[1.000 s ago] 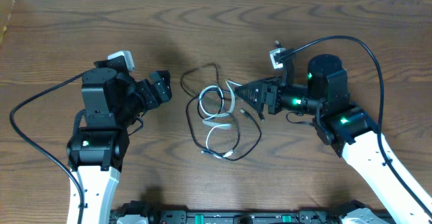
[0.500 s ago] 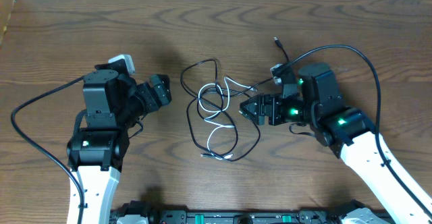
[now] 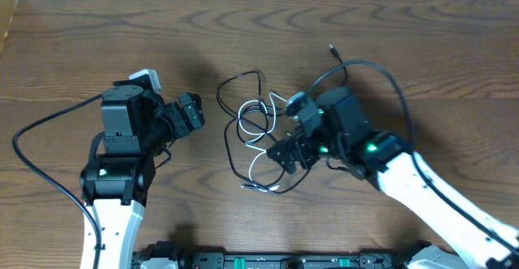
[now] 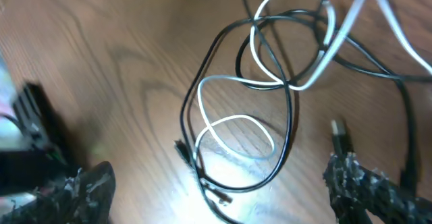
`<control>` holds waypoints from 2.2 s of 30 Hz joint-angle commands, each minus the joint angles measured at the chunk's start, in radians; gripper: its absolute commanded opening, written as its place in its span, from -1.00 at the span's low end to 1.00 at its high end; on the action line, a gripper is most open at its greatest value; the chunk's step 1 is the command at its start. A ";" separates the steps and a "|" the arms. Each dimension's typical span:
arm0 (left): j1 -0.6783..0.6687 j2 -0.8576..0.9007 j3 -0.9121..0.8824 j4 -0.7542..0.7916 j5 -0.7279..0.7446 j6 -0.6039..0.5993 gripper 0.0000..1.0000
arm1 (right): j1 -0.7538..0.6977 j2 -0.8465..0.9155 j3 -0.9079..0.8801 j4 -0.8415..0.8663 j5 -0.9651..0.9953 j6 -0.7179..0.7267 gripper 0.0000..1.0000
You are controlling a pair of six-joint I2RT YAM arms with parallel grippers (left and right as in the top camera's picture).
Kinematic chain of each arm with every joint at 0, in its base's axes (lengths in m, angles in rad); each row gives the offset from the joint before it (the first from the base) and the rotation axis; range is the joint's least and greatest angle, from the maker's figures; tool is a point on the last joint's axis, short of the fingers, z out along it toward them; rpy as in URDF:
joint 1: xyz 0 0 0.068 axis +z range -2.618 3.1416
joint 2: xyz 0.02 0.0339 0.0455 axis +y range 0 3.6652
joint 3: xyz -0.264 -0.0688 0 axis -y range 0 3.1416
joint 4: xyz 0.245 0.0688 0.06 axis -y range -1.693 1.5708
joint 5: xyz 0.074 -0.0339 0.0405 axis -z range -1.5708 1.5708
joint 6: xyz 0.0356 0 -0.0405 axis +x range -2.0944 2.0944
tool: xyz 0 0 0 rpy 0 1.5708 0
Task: Untangle cables
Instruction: 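Lower the right gripper onto the loose cables on the table and grasp, then lift and pull the grasped white cable up and rightward with the right gripper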
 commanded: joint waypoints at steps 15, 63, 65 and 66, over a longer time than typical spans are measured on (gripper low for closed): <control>0.003 -0.007 0.011 -0.003 -0.017 -0.010 0.91 | 0.133 0.320 0.017 0.226 -0.006 -0.143 0.24; 0.003 -0.007 0.011 -0.003 -0.017 -0.010 0.91 | -0.229 -0.584 0.019 0.500 -0.161 0.187 -0.98; 0.003 -0.007 0.011 -0.003 -0.017 -0.010 0.92 | -0.238 -0.584 0.019 0.561 -0.160 0.220 -0.98; 0.003 -0.007 0.011 -0.003 -0.017 -0.010 0.92 | -0.244 -0.584 0.019 0.598 -0.155 0.237 -0.98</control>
